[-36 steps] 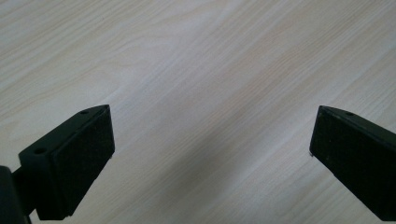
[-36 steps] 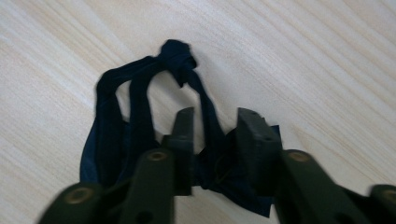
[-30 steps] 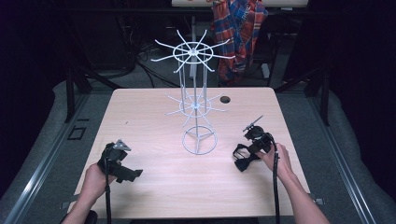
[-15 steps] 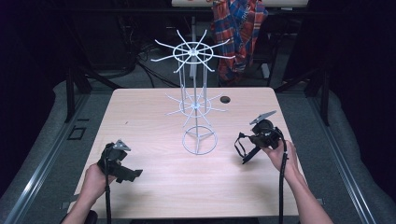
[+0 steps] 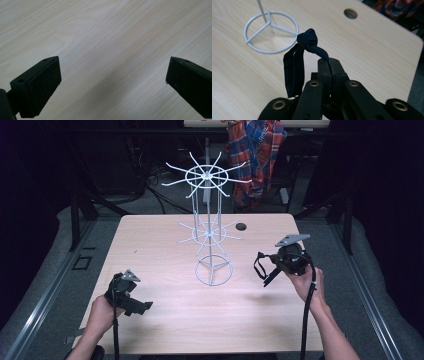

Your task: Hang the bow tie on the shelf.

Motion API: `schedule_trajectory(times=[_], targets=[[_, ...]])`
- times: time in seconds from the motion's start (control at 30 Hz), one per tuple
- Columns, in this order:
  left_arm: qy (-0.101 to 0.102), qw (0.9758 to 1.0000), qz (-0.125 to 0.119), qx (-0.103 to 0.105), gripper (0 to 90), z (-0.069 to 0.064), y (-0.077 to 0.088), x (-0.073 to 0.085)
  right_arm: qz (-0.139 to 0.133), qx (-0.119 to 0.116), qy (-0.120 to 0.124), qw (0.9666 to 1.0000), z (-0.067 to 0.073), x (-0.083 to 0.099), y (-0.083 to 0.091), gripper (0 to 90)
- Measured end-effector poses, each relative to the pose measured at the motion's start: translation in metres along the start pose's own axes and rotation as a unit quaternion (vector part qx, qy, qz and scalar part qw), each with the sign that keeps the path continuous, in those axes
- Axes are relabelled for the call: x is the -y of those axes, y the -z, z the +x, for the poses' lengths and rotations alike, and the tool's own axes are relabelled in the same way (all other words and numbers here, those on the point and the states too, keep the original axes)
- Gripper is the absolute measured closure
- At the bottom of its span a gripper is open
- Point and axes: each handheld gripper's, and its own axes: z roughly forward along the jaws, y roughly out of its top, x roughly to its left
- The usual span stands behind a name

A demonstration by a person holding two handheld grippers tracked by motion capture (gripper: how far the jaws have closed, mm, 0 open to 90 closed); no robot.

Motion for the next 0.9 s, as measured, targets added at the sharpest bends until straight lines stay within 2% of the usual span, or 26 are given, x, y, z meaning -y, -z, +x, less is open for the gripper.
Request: schedule_trajectory(times=[0.13,0.63,0.9], targets=[[-0.002,1.0000,0.001,0.003,0.0,-0.001,0.000,-0.001,-0.021,0.004,0.004,0.9998,0.001,-0.004,0.007,88.9],[-0.002,1.0000,0.001,0.001,0.0,-0.001,0.000,-0.001,-0.025,-0.003,0.012,0.9996,0.007,-0.011,0.013,88.9],[-0.003,1.0000,-0.002,0.001,0.0,-0.002,0.000,-0.001,-0.043,-0.008,0.008,0.9990,0.011,-0.017,0.016,88.9]])
